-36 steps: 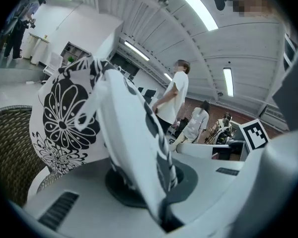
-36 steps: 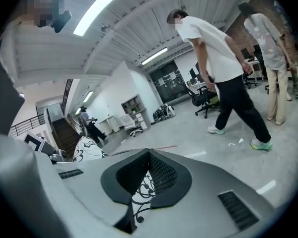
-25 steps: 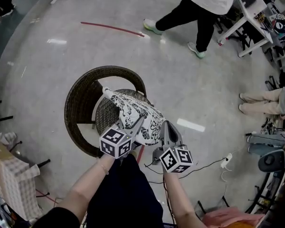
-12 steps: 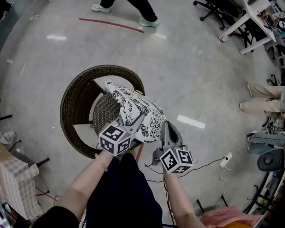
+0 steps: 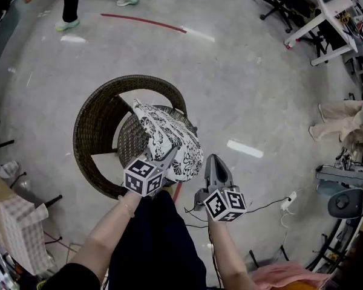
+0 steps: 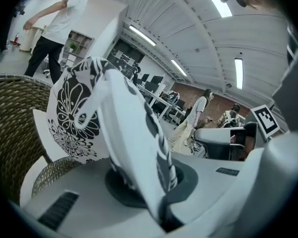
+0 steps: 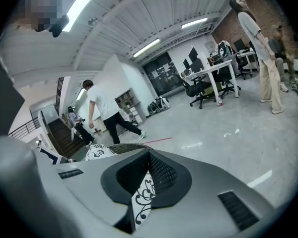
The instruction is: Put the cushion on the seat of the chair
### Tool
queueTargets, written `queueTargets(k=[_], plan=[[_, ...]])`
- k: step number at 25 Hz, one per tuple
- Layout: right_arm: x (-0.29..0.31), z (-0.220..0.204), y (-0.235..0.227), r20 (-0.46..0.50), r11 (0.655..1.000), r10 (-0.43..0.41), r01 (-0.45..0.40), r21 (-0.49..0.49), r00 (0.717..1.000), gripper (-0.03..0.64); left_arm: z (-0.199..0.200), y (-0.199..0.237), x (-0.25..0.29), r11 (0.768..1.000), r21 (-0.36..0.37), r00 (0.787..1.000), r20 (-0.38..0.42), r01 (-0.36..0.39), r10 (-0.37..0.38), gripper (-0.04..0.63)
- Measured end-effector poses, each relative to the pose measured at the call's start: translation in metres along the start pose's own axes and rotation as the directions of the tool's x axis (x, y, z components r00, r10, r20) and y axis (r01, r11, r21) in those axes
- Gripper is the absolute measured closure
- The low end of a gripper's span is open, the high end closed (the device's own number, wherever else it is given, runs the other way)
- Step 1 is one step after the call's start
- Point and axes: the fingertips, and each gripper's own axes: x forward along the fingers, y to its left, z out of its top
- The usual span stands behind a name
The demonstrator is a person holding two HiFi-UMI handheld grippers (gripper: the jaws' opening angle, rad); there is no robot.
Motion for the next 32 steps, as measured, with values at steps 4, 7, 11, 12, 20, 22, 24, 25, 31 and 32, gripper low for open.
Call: queueTargets(k=[4, 7, 11, 12, 20, 22, 24, 25, 31, 32], plan=[[0.005, -0.012, 0.007, -0.011, 1.000, 0.005, -0.005, -0.002, 1.000, 0.591, -0.010, 0.009, -0.005, 1.000, -0.017, 1.000, -0.002, 0.006, -0.006, 0.572], [0.006, -0.018, 0.010, -0.018, 1.000, 0.008, -0.008, 0.002, 1.000, 0.591, -0.013, 0.013, -0.006, 0.999, -0.035, 1.000, -0.005, -0.002, 0.002, 0.572], [0.006, -0.027, 0.012, -0.034, 1.000, 0.012, -0.012, 0.002, 0.999, 0.591, -0.024, 0.021, -0.014, 0.997, -0.068, 0.999, -0.019, -0.045, 0.044, 0.572], [0.006, -0.031, 0.013, -0.036, 1.000, 0.013, -0.013, 0.003, 0.999, 0.591, -0.029, 0.025, -0.017, 0.996, -0.074, 0.998, -0.025, -0.055, 0.054, 0.572], [0.006, -0.053, 0.013, -0.062, 1.000, 0.010, -0.009, 0.016, 0.998, 0.591, -0.062, 0.054, -0.040, 0.980, -0.122, 0.986, -0.085, -0.154, 0.144, 0.572], [0.006, -0.058, 0.013, -0.063, 1.000, 0.009, -0.008, 0.020, 0.998, 0.591, -0.070, 0.061, -0.044, 0.972, -0.136, 0.979, -0.099, -0.190, 0.178, 0.572], [0.007, -0.060, 0.013, -0.065, 1.000, 0.012, -0.011, 0.021, 0.998, 0.591, -0.079, 0.068, -0.048, 0.962, -0.148, 0.970, -0.116, -0.231, 0.215, 0.572], [0.008, -0.060, 0.013, -0.067, 1.000, 0.015, -0.014, 0.019, 0.998, 0.591, -0.082, 0.070, -0.047, 0.955, -0.157, 0.965, -0.125, -0.250, 0.232, 0.572], [0.009, -0.069, 0.012, -0.067, 1.000, 0.011, -0.010, 0.007, 0.998, 0.591, -0.106, 0.085, -0.045, 0.913, -0.225, 0.935, -0.180, -0.341, 0.304, 0.572], [0.008, -0.077, 0.017, -0.064, 1.000, 0.007, -0.007, 0.007, 0.998, 0.591, -0.117, 0.091, -0.050, 0.904, -0.238, 0.930, -0.195, -0.354, 0.312, 0.571]])
